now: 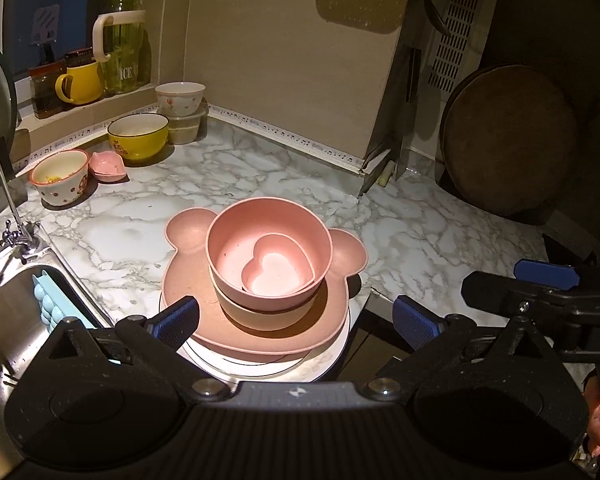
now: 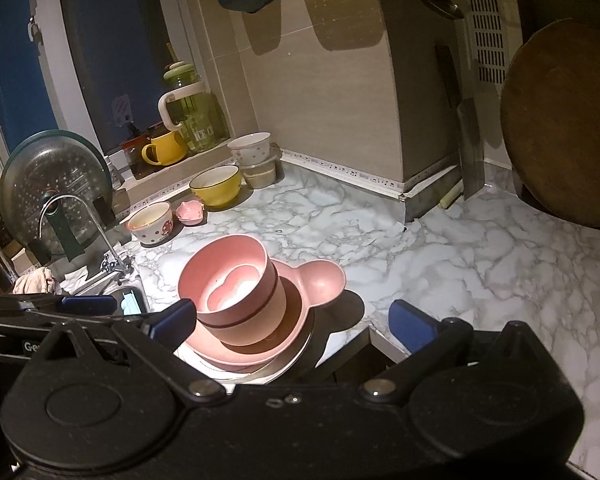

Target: Organize plates and bowls

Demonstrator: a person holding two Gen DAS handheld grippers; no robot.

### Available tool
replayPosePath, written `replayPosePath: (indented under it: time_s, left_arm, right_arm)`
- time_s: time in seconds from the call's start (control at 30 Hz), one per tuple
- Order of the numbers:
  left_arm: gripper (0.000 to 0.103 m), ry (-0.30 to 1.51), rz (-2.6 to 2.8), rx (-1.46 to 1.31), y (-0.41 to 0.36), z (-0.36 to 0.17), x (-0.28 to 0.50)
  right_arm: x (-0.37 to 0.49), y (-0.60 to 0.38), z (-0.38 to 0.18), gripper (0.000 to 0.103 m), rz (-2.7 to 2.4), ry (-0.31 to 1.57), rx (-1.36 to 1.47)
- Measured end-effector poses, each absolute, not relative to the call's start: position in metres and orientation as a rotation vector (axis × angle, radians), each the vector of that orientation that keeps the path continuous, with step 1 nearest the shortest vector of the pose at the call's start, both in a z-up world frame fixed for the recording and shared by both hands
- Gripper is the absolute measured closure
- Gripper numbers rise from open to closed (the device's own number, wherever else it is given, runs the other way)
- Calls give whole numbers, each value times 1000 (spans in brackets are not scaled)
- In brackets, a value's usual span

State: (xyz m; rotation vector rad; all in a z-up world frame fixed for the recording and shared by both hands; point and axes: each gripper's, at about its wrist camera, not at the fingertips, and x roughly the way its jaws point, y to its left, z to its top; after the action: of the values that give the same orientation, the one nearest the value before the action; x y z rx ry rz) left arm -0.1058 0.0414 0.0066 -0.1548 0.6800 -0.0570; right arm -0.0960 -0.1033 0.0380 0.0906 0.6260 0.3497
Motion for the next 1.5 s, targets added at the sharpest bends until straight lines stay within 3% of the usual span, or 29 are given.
replayPosePath:
  time_s: [1.5]
  left_arm:
    - [0,647,-15,-145,40,11,-111]
  right_arm:
    - [-99,-104,40,0,341,621,134]
